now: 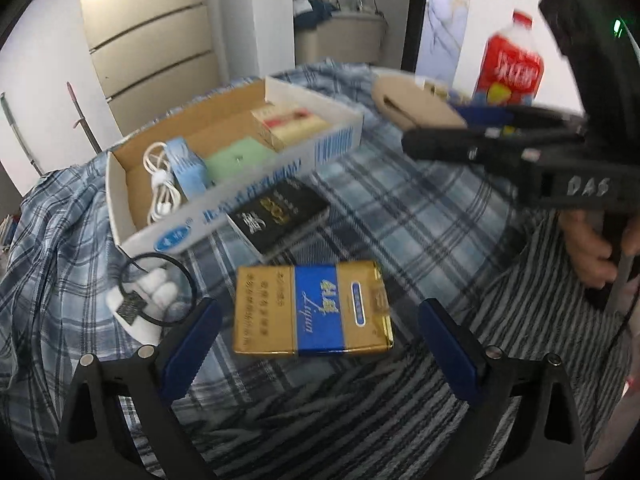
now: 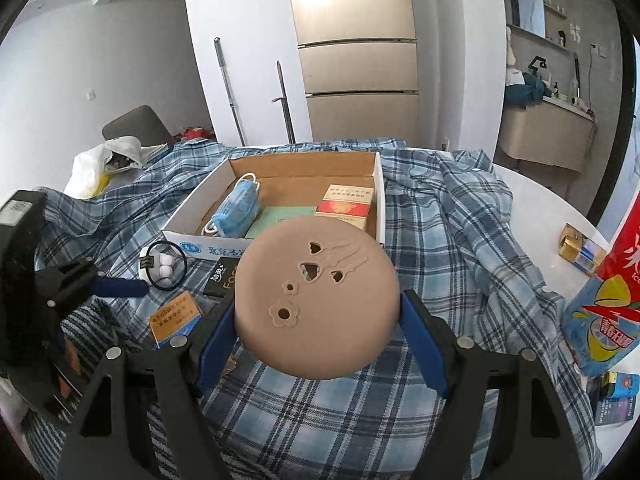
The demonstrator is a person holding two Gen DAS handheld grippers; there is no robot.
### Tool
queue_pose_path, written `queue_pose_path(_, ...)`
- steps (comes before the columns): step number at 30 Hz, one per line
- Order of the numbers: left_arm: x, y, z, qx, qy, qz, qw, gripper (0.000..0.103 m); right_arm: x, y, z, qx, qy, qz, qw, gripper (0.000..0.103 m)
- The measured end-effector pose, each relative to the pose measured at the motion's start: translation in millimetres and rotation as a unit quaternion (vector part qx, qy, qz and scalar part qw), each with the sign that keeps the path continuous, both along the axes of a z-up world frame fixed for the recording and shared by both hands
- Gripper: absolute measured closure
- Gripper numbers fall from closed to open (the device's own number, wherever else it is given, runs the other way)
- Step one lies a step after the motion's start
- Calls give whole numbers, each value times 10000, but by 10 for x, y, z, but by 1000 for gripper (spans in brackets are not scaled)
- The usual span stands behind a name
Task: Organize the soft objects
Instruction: 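Lift the tan disc with the right gripper while the left grasps the gold-and-blue cigarette pack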
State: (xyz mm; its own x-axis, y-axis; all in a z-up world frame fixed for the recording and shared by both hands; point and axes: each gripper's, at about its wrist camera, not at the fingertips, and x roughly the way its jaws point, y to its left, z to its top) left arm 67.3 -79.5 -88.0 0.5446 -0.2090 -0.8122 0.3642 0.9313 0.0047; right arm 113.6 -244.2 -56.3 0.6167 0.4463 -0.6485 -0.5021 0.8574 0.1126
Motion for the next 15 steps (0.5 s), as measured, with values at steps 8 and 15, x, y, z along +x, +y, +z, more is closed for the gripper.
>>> queue_pose_path(8,71,40,-104,-21,341,91,9994,3,14,35,-43,-38,64,30,10000,26)
queue_pose_path(15,104,15,-140,39,455,62,9989,8,23,54,-67,-89,111,33,9999,26)
